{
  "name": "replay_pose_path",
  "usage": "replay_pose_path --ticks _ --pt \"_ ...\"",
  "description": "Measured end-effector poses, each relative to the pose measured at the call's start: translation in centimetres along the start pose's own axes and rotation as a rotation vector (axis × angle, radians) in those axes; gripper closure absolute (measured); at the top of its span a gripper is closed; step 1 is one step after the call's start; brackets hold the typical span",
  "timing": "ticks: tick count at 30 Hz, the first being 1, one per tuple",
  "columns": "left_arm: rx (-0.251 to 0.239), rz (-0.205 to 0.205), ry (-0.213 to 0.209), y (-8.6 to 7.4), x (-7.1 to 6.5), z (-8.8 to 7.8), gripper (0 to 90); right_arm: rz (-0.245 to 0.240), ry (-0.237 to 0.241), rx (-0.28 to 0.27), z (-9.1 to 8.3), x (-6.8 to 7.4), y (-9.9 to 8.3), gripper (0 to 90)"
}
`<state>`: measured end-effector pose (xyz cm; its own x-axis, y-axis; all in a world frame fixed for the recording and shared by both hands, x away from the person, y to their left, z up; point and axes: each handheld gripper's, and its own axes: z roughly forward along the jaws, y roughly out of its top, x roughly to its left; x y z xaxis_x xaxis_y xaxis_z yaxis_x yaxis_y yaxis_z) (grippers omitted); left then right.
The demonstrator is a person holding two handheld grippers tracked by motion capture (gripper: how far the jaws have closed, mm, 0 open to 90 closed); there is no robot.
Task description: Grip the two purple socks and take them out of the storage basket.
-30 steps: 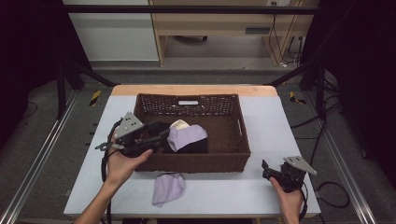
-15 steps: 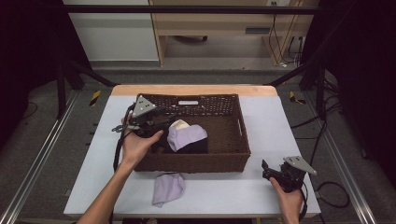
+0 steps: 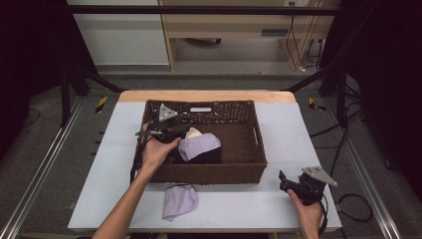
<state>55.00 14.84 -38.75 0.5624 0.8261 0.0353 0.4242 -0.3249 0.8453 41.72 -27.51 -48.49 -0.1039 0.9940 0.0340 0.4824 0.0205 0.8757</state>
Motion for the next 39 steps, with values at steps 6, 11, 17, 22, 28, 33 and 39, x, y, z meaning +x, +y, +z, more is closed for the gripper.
replay_pose_path --ticks 6,11,17,22,28,33,39 --pt "0.071 0.002 -0.011 -1.1 0.0 1.3 53.3 -0.003 -0.002 -0.003 0.0 0.0 0.0 4.7" --pt "0.101 0.007 -0.010 -1.4 -0.1 1.8 52.1 -0.004 -0.004 -0.003 0.0 0.0 0.0 4.7" --pt "0.150 0.006 0.009 -1.8 0.0 2.2 50.3 -0.002 -0.006 -0.004 0.0 0.0 0.0 4.7" --pt "0.195 0.025 0.023 -2.1 -0.4 2.7 47.9 -0.007 -0.007 -0.006 -0.1 0.1 0.0 4.7" --pt "0.250 0.024 0.017 -2.4 -0.4 3.3 44.3 -0.009 -0.009 -0.006 -0.1 0.1 -0.1 4.7" --pt "0.305 0.044 0.004 -2.8 -0.4 3.8 43.7 -0.009 -0.009 -0.006 -0.1 0.1 -0.1 4.7" --pt "0.344 0.046 -0.026 -2.8 -0.5 3.9 58.6 -0.010 -0.009 -0.006 -0.1 0.1 -0.1 4.7"
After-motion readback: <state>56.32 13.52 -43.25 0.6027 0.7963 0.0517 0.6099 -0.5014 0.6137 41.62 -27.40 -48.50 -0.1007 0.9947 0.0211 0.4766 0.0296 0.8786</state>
